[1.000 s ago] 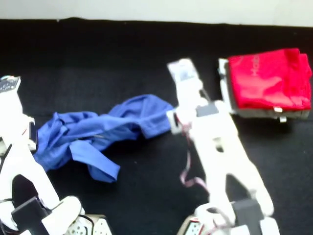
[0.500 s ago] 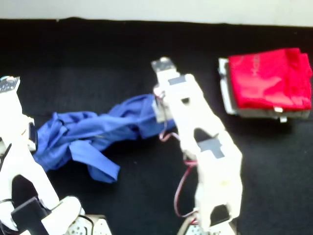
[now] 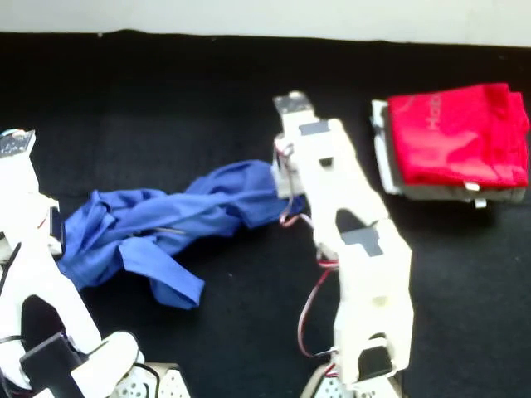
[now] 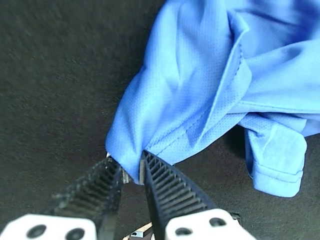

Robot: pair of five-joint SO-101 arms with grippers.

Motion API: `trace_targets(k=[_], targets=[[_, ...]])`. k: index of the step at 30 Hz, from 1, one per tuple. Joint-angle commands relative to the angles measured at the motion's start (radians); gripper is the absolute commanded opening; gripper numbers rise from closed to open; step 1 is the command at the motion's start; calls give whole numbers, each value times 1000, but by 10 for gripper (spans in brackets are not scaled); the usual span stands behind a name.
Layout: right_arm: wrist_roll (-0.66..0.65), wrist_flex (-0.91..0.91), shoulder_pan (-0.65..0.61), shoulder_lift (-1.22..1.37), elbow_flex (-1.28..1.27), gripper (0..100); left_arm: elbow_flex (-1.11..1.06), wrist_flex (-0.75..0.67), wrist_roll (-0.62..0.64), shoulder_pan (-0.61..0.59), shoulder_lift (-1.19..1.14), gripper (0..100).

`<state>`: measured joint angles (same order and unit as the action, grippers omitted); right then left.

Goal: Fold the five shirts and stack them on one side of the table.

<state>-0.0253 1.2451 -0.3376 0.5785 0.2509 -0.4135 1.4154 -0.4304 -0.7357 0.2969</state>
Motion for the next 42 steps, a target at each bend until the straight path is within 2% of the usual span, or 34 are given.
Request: trace_targets(k=[1,4,8,16,19,27,32,34,38,42], targets=[[3,58,70,-165,85,5,110,15,-2,50,30,10],[-54,94,119,-271,156,5,265,94,9,110,30,12],[-109,143,157,-374,260,5,504,178,106,196,21,14],[-163,248,228,-478,596,5,822,199,141,318,21,14],[-166,305,243,-483,682,5,797,230,141,357,19,14],[-166,406,243,-487,700,5,463,239,141,371,-1,15],[-167,496,243,-492,704,5,277,236,133,265,-114,156],[-167,519,245,-495,704,5,268,236,133,206,-180,203],[-167,518,269,-576,694,5,380,245,133,104,-271,206],[-167,518,271,-673,653,5,501,270,133,116,-308,206]])
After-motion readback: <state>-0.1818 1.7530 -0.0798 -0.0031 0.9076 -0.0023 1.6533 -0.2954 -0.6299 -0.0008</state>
